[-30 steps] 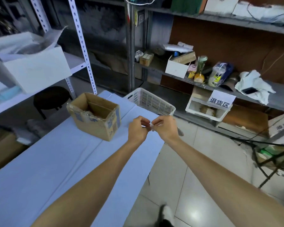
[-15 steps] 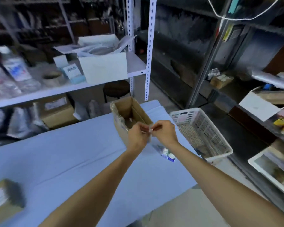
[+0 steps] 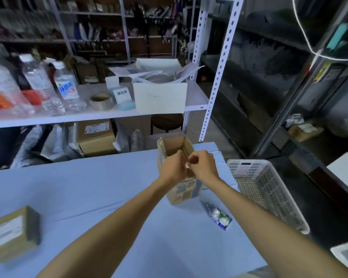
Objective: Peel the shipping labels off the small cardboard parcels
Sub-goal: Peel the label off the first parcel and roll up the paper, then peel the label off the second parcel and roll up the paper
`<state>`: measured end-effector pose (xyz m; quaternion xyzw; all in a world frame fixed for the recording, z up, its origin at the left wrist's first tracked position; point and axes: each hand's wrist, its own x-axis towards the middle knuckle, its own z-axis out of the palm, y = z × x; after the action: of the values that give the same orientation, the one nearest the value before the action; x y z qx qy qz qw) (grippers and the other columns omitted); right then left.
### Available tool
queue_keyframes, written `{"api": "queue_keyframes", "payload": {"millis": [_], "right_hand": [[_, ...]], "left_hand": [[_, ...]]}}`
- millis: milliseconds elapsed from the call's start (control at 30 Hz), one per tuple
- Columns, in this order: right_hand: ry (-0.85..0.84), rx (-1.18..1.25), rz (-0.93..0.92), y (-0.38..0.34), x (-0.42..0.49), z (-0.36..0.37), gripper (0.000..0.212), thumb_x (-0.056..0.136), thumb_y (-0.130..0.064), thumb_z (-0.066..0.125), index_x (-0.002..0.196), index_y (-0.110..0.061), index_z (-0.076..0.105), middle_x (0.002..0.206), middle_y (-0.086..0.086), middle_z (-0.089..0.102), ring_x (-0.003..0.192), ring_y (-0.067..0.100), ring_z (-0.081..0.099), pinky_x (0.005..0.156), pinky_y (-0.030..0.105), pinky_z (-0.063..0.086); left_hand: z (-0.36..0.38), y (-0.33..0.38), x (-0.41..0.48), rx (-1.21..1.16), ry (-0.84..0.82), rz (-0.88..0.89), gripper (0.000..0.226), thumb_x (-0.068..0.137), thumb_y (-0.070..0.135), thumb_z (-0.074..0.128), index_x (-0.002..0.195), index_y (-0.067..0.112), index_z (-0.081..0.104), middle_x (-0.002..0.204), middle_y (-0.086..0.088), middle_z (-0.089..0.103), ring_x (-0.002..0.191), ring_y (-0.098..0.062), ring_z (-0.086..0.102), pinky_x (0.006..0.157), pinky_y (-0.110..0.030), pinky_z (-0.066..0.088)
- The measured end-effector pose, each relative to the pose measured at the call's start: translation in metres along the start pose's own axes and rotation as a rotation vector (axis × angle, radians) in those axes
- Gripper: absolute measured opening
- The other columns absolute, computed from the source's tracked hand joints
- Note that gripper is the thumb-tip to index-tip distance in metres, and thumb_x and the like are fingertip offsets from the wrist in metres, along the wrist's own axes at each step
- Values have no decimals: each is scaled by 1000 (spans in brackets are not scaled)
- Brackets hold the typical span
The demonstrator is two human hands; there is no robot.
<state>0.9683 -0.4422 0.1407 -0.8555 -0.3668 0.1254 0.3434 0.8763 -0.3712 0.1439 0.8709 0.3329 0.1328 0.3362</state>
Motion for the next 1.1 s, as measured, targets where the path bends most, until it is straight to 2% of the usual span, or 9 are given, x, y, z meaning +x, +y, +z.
{"api": "queue_keyframes", "payload": {"millis": [133,300,467,567,700,800,900,1000,1100], "right_hand": [[-64,-174,-61,-6,17,-3,19,84,1,54,88,-9,70,95,17,66,95,35,58,71,39,48],[-147,-208,-111,-15,26,-9,16,84,-3,54,92,-8,66,102,19,65,95,38,60,67,33,40],[-266,-386,-176,-21,29,-16,3,85,-12,55,82,-11,54,96,15,62,84,34,58,65,34,39],[-309,-419,-190,-24,31,-19,12,84,-15,58,73,-10,57,81,9,57,73,29,53,61,33,40],[-342,-412,-203,-27,33,-19,18,84,-17,61,68,-11,55,77,8,58,75,29,59,58,31,40],[-371,-415,-254,-34,33,-15,29,87,-18,60,62,-13,44,67,3,47,72,25,52,49,28,32],[-418,-405,-310,-50,34,0,39,88,-17,60,58,-16,34,61,0,42,64,21,49,46,25,26],[-515,-444,-403,-79,28,29,18,85,-25,63,80,-9,55,99,14,60,88,31,62,65,35,46],[-601,-468,-523,-115,8,62,34,88,-28,61,110,-2,60,113,15,63,100,31,61,85,41,51]], "left_hand": [[-18,11,17,381,-221,97,33,89,11,53,121,6,46,125,-14,53,113,-35,55,83,-42,43],[-29,17,29,596,-180,97,31,92,9,45,123,7,46,127,-15,53,116,-36,54,84,-42,44],[-32,23,28,650,-150,89,30,92,10,45,122,8,49,126,-14,57,116,-34,55,82,-41,45],[-39,25,27,664,-131,41,35,90,11,51,125,8,47,129,-15,54,119,-35,53,86,-42,45],[-47,18,22,675,-84,-6,39,90,10,53,128,10,47,131,-13,53,117,-34,54,87,-43,47],[-56,0,13,640,-61,-72,48,89,8,51,137,10,41,131,-12,55,114,-33,57,84,-40,49],[-75,-27,-11,597,-32,-181,41,88,4,50,129,10,47,133,-12,52,113,-34,56,86,-42,49],[-98,-68,-51,560,-5,-337,42,86,3,48,127,11,47,130,-12,52,113,-33,54,85,-39,44],[-124,-104,-103,492,104,-457,37,86,5,49,122,14,51,127,-8,55,114,-28,53,82,-34,41]]}}
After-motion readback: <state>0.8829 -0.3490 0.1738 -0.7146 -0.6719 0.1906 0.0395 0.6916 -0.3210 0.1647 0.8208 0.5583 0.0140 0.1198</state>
